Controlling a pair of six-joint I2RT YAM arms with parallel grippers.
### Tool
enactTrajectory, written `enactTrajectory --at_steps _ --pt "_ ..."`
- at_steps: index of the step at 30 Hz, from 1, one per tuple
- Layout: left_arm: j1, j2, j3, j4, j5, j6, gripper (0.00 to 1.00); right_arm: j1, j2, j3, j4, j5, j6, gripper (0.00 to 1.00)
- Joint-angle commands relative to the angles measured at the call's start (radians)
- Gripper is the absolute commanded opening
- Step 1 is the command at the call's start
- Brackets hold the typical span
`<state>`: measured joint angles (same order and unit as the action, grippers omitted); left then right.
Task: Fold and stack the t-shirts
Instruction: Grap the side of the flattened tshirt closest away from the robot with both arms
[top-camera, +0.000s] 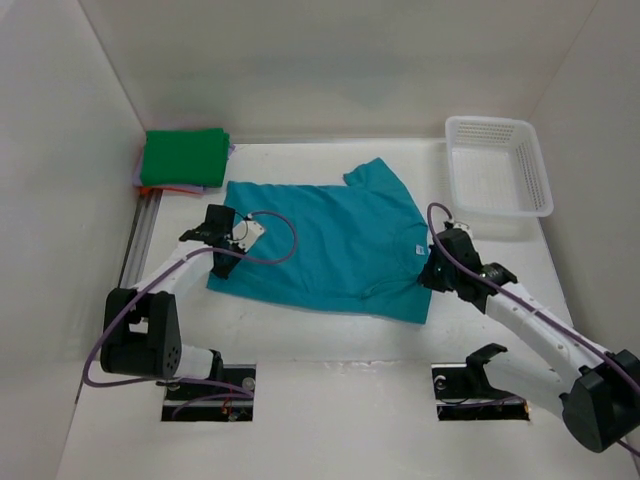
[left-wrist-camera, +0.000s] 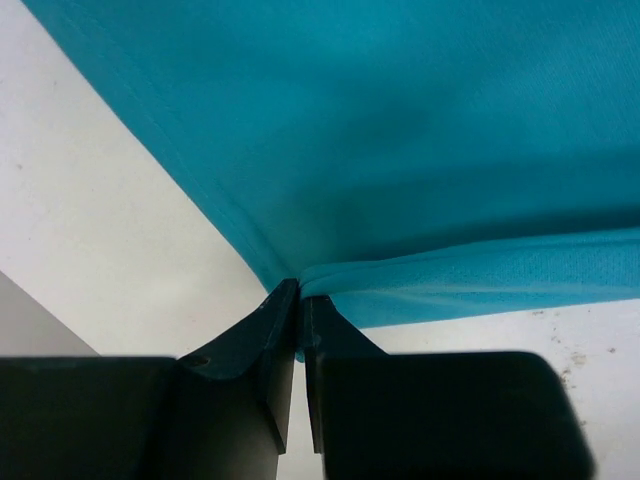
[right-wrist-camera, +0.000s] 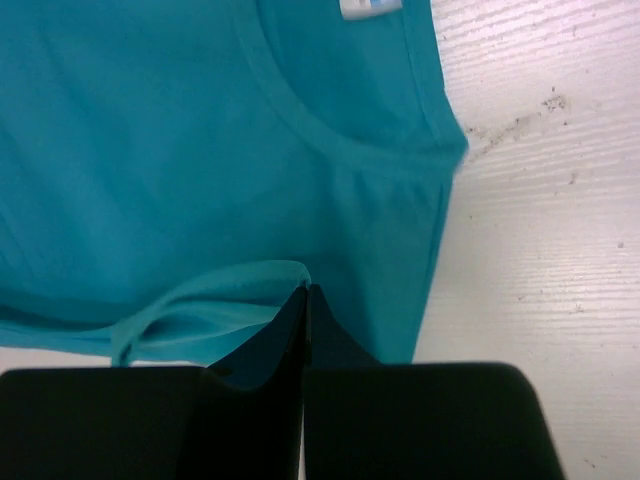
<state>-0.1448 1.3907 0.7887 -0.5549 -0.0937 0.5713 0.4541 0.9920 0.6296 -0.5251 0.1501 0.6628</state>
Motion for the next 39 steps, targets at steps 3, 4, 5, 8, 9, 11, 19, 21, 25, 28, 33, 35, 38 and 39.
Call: enactTrajectory --at_steps 3,4,5,8,9,11,19,21,25,28,33,35,38,39 --pt "-0.003 -0.059 0.027 -0.008 0.005 -0.002 0.07 -0.027 0.037 0.047 0.098 0.014 -0.046 0.00" --pt "0.000 -0.053 0.038 -0.002 0.008 -0.002 0.08 -0.042 0.059 0.064 0.117 0.011 -0.067 0.00" --pt "0.000 -0.041 0.053 0.003 0.009 -0.002 0.08 -0.053 0.083 0.083 0.132 0.003 -0.087 0.00" --pt "0.012 0.008 0.105 0.013 0.009 -0.007 0.08 -0.068 0.173 0.140 0.195 -0.030 -0.138 0.00" --pt "0.018 0.024 0.121 0.013 0.009 -0.010 0.08 -0.070 0.203 0.156 0.214 -0.038 -0.153 0.00" --pt "0.023 0.050 0.139 0.012 0.000 -0.020 0.08 -0.073 0.249 0.179 0.241 -0.044 -0.175 0.00" --pt "0.064 0.093 0.135 0.007 -0.026 -0.076 0.08 -0.139 0.361 0.234 0.316 -0.052 -0.196 0.00" --pt "0.078 0.102 0.133 0.006 -0.028 -0.080 0.08 -0.156 0.372 0.243 0.324 -0.052 -0.201 0.00" --pt "0.089 0.111 0.135 0.013 -0.028 -0.091 0.08 -0.165 0.396 0.265 0.339 -0.055 -0.215 0.00" --pt "0.083 0.128 0.145 0.021 -0.029 -0.091 0.08 -0.165 0.442 0.295 0.355 -0.073 -0.227 0.00" --pt "0.083 0.174 0.167 0.041 -0.047 -0.083 0.08 -0.180 0.536 0.358 0.352 -0.107 -0.253 0.00" --pt "0.087 0.191 0.170 0.052 -0.057 -0.079 0.08 -0.191 0.563 0.374 0.347 -0.115 -0.259 0.00" --pt "0.086 0.209 0.178 0.064 -0.070 -0.073 0.09 -0.203 0.605 0.395 0.343 -0.141 -0.270 0.00" --pt "0.083 0.215 0.179 0.066 -0.075 -0.073 0.09 -0.205 0.619 0.404 0.341 -0.145 -0.275 0.00"
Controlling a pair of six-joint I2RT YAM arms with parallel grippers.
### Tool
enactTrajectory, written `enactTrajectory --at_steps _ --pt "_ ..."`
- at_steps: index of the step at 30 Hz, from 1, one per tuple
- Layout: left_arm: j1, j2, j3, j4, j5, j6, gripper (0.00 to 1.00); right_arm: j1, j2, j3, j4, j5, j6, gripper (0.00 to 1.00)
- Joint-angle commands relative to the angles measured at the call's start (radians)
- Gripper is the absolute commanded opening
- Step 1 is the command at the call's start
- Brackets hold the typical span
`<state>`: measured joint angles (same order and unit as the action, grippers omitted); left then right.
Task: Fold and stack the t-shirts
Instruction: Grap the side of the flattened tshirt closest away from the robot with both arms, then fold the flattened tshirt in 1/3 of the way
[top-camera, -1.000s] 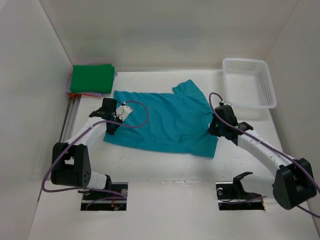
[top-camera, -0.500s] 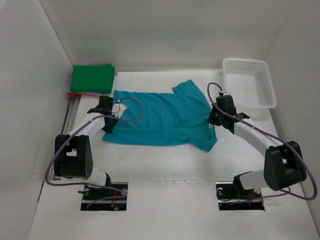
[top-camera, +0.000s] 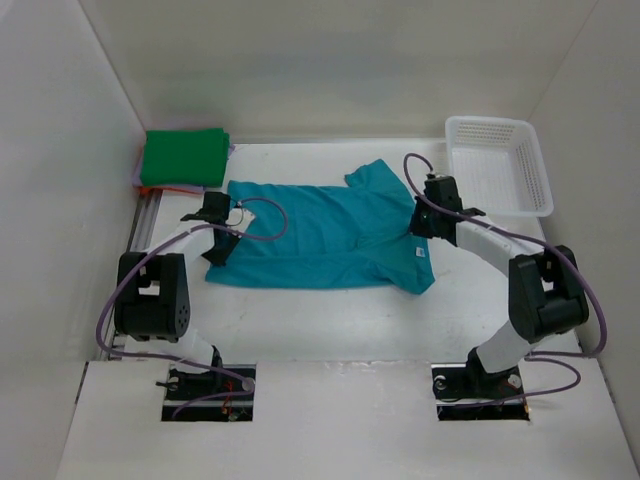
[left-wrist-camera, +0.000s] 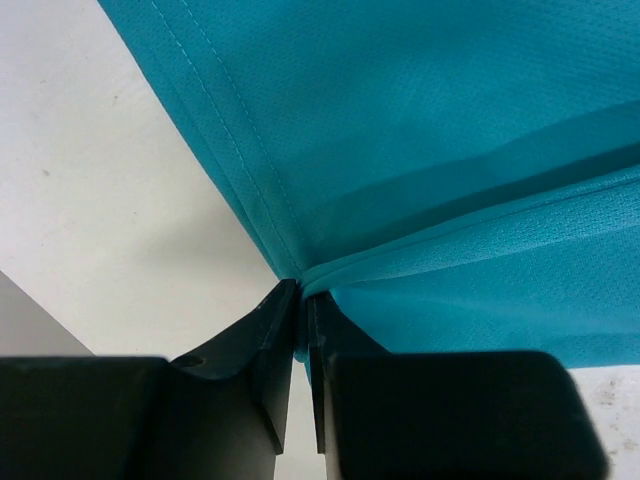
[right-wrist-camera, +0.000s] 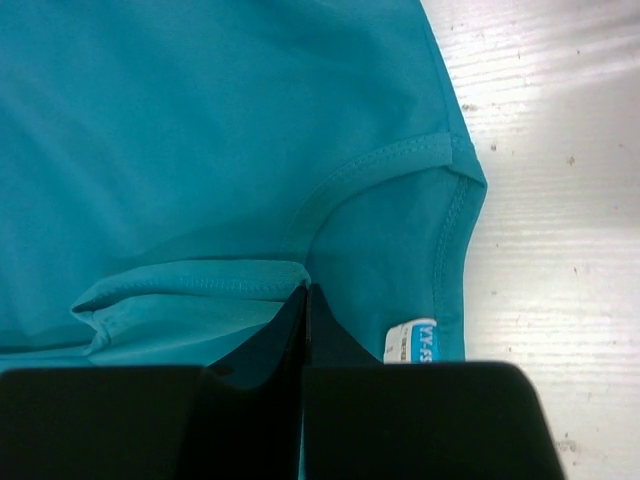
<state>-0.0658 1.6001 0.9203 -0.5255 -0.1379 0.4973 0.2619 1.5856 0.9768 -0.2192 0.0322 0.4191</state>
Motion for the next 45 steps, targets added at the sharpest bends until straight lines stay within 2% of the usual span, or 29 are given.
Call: enactTrajectory --at_steps 1,11,13,14,15,18,21,25,28,31,35,40,42,45 --pt "0.001 0.011 0.049 0.038 -0.034 0.001 0.09 -0.014 0.040 0.066 0.032 -0.028 -0.036 0.00" --pt "-0.021 0.046 0.063 0.053 -0.063 0.015 0.11 -0.020 0.160 0.181 0.011 -0.029 -0.074 0.01" --pt "-0.019 0.047 0.066 0.053 -0.065 0.017 0.17 -0.023 0.177 0.195 0.000 -0.034 -0.082 0.13" --pt "-0.016 0.049 0.069 0.053 -0.065 0.017 0.22 -0.028 0.181 0.201 -0.005 -0.035 -0.086 0.22" --pt "-0.015 0.050 0.074 0.053 -0.065 0.018 0.28 -0.031 0.185 0.206 -0.009 -0.037 -0.088 0.26" --pt "0.007 0.028 0.086 0.035 -0.078 0.033 0.40 -0.043 0.146 0.208 -0.028 -0.028 -0.076 0.29" --pt "0.018 -0.081 0.065 0.010 -0.092 0.087 0.47 -0.057 -0.019 0.123 -0.069 0.009 -0.005 0.36" --pt "-0.021 -0.268 -0.061 -0.045 -0.046 0.211 0.58 -0.056 -0.197 -0.042 -0.204 0.018 0.098 0.44" --pt "-0.067 -0.286 -0.148 -0.064 -0.028 0.228 0.59 0.007 -0.262 -0.171 -0.270 -0.009 0.151 0.47" --pt "-0.087 -0.237 -0.176 -0.007 -0.031 0.198 0.58 0.036 -0.286 -0.245 -0.260 -0.015 0.194 0.49" --pt "-0.088 -0.164 -0.164 0.062 -0.023 0.179 0.58 0.036 -0.283 -0.273 -0.207 -0.049 0.221 0.49" --pt "-0.087 -0.077 -0.146 0.105 -0.029 0.169 0.52 0.039 -0.239 -0.290 -0.174 -0.072 0.237 0.45" --pt "-0.087 -0.048 -0.146 0.113 -0.031 0.165 0.45 0.040 -0.220 -0.293 -0.163 -0.078 0.242 0.38" --pt "-0.085 -0.022 -0.147 0.124 -0.032 0.162 0.29 0.038 -0.217 -0.290 -0.157 -0.094 0.242 0.15"
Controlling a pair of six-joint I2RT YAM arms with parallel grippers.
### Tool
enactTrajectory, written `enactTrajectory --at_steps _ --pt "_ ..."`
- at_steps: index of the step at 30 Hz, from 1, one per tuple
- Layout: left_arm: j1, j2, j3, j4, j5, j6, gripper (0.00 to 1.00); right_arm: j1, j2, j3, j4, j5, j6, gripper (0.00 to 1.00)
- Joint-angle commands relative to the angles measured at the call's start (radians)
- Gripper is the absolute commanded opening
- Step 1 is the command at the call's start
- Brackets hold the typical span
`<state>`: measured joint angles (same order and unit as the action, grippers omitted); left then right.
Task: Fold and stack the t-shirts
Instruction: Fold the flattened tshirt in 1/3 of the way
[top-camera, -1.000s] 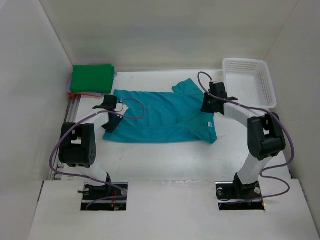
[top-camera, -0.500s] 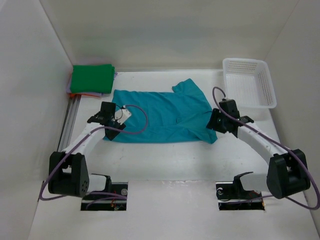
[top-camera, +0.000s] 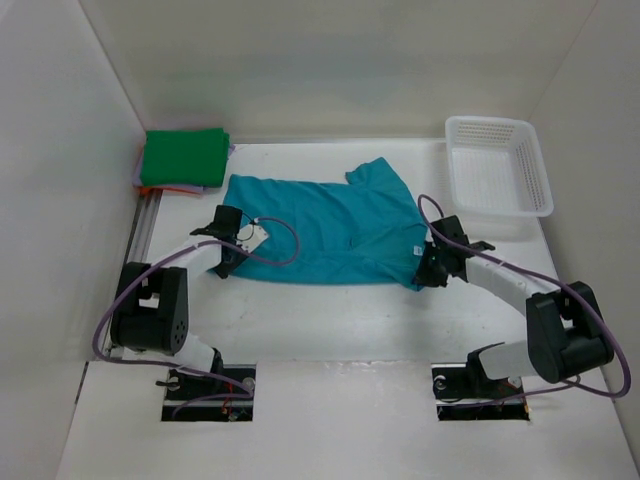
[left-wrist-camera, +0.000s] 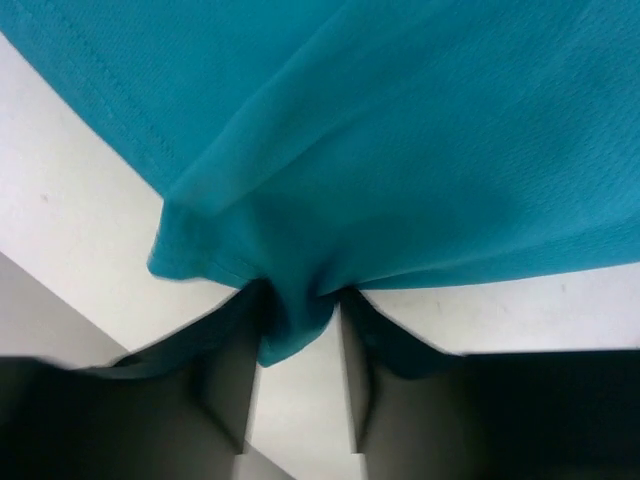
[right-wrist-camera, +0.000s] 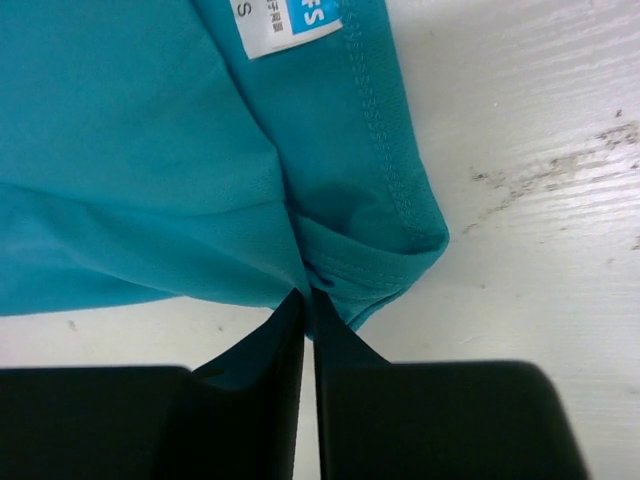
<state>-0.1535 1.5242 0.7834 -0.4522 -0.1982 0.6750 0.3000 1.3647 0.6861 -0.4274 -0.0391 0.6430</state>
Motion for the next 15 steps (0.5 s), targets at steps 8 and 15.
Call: enactTrajectory --at_steps 8,15 --pt "0.012 0.074 -0.024 0.069 0.026 -0.008 0.02 -0.133 -0.022 0.053 0.041 -0.062 -0.019 0.00" --pt "-0.001 0.071 -0.030 0.069 0.020 0.000 0.02 -0.175 0.094 0.145 0.044 -0.082 -0.063 0.05"
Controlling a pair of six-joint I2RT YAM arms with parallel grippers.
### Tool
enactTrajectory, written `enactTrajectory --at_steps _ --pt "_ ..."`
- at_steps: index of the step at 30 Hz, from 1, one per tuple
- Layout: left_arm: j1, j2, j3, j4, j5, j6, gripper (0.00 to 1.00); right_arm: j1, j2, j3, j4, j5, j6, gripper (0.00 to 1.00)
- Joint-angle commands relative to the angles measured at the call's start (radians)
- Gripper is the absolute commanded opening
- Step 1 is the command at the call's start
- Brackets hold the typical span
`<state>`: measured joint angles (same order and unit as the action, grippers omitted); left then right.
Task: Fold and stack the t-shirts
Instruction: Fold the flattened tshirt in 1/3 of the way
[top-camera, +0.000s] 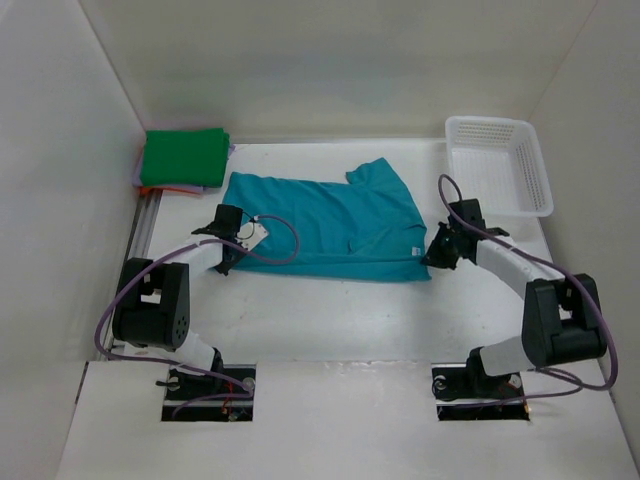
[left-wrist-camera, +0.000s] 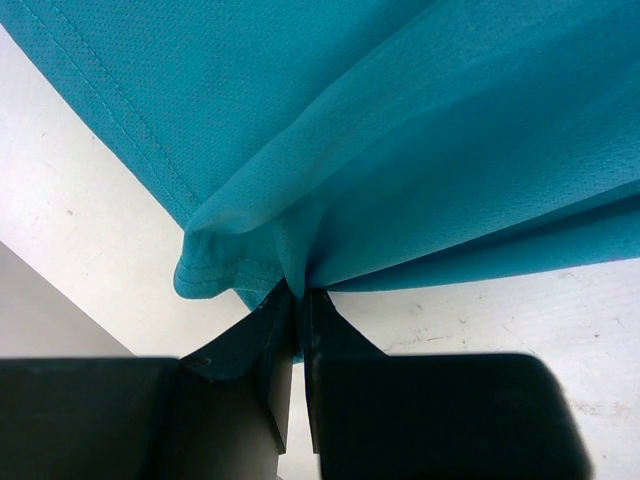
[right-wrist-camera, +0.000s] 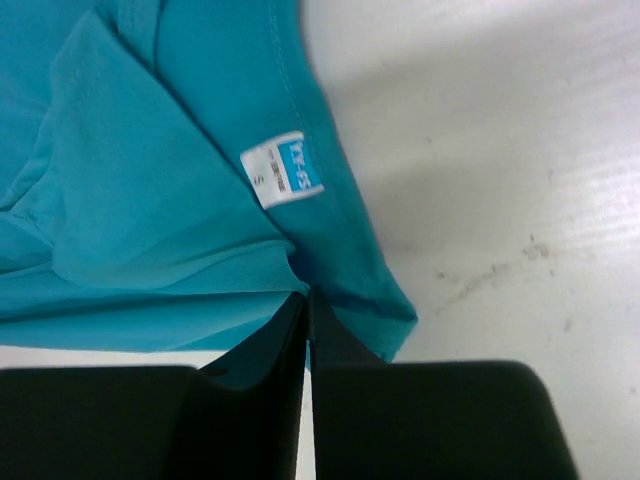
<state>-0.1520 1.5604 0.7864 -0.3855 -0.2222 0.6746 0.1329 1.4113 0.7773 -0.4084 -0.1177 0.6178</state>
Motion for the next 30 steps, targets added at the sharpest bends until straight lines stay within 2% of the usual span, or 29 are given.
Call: enactTrajectory --at_steps 1,3,6,7,10,15,18,25,30 --pt "-0.002 0.036 -0.033 0.002 0.044 0.000 0.02 -0.008 0.066 0.063 0.028 -0.007 -0.041 0.08" --pt "-0.002 0.033 -0.033 0.004 0.043 0.000 0.03 -0.013 0.092 0.071 0.031 -0.007 -0.049 0.21" --pt "-0.002 0.024 -0.038 0.002 0.041 0.000 0.04 -0.032 0.081 0.060 0.030 0.003 -0.055 0.31" --pt "-0.004 0.023 -0.039 -0.001 0.041 0.000 0.04 -0.043 0.062 0.051 0.025 0.010 -0.050 0.36" --pt "-0.007 0.015 -0.042 -0.009 0.041 -0.001 0.05 -0.080 -0.038 0.010 -0.007 0.042 -0.020 0.43" --pt "-0.013 0.006 -0.049 -0.012 0.040 -0.009 0.06 -0.069 -0.236 -0.067 -0.084 0.079 0.078 0.45" --pt "-0.019 0.009 -0.049 -0.015 0.040 -0.013 0.06 -0.042 -0.287 -0.121 -0.107 0.067 0.134 0.46" --pt "-0.033 0.024 -0.042 -0.015 0.040 -0.015 0.06 0.121 -0.192 -0.148 -0.092 0.061 0.220 0.46" --pt "-0.033 0.024 -0.045 -0.010 0.046 -0.021 0.06 0.136 -0.089 -0.116 -0.038 0.090 0.227 0.46"
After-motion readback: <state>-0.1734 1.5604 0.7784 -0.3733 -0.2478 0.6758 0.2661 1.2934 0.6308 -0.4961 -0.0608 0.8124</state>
